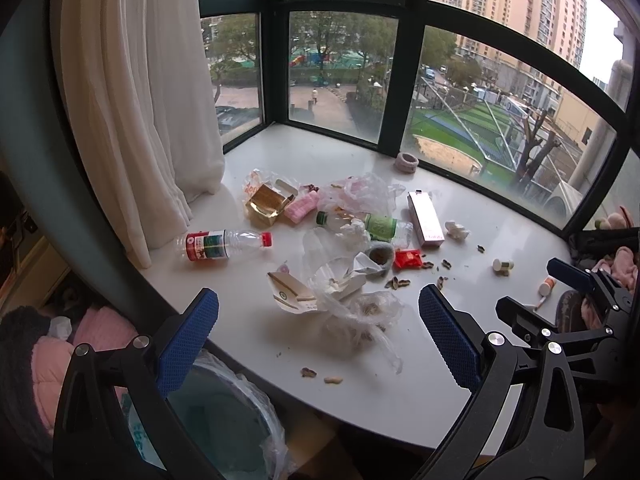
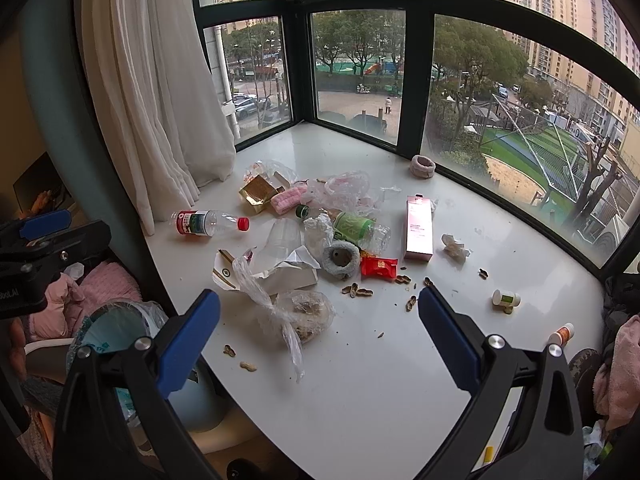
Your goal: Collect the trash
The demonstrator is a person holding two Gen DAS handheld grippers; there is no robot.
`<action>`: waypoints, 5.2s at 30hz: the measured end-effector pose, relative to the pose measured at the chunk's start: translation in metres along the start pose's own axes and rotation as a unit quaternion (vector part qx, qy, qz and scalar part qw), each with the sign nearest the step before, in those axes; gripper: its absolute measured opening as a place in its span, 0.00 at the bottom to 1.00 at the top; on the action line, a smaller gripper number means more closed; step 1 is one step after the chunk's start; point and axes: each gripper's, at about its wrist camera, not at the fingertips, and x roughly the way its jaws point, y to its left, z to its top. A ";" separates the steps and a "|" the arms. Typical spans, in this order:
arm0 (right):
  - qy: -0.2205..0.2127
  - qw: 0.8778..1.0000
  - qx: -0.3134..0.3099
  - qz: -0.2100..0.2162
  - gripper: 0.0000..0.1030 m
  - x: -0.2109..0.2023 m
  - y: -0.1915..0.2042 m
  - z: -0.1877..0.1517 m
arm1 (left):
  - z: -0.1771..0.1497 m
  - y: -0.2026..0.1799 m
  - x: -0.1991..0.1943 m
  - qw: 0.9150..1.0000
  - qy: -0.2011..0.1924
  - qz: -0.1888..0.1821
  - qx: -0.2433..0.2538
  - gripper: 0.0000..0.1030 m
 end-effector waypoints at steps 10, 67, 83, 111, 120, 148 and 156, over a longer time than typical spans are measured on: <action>0.002 1.000 -0.002 0.003 0.94 0.000 0.002 0.000 | -0.006 -0.001 0.000 1.000 0.004 0.001 -0.002 0.94; 0.182 0.945 0.005 0.272 0.94 0.237 -0.074 -0.034 | -0.080 -0.016 0.249 0.970 0.190 -0.135 -0.062 0.88; 0.254 0.916 0.025 0.310 0.54 0.294 -0.060 -0.047 | -0.096 -0.017 0.298 0.962 0.223 -0.141 -0.069 0.58; 0.168 0.940 -0.006 0.298 0.12 0.174 -0.026 -0.007 | -0.048 -0.021 0.184 0.972 0.140 -0.187 -0.041 0.17; 0.147 0.934 -0.044 0.324 0.12 0.133 0.037 0.001 | -0.054 0.023 0.117 0.979 0.106 -0.160 -0.062 0.17; 0.231 0.866 -0.188 0.402 0.12 0.124 0.269 -0.080 | -0.197 0.185 0.008 0.972 0.116 -0.019 -0.204 0.17; 0.250 0.866 -0.187 0.392 0.12 0.138 0.276 -0.086 | -0.211 0.192 0.021 0.969 0.131 -0.023 -0.210 0.17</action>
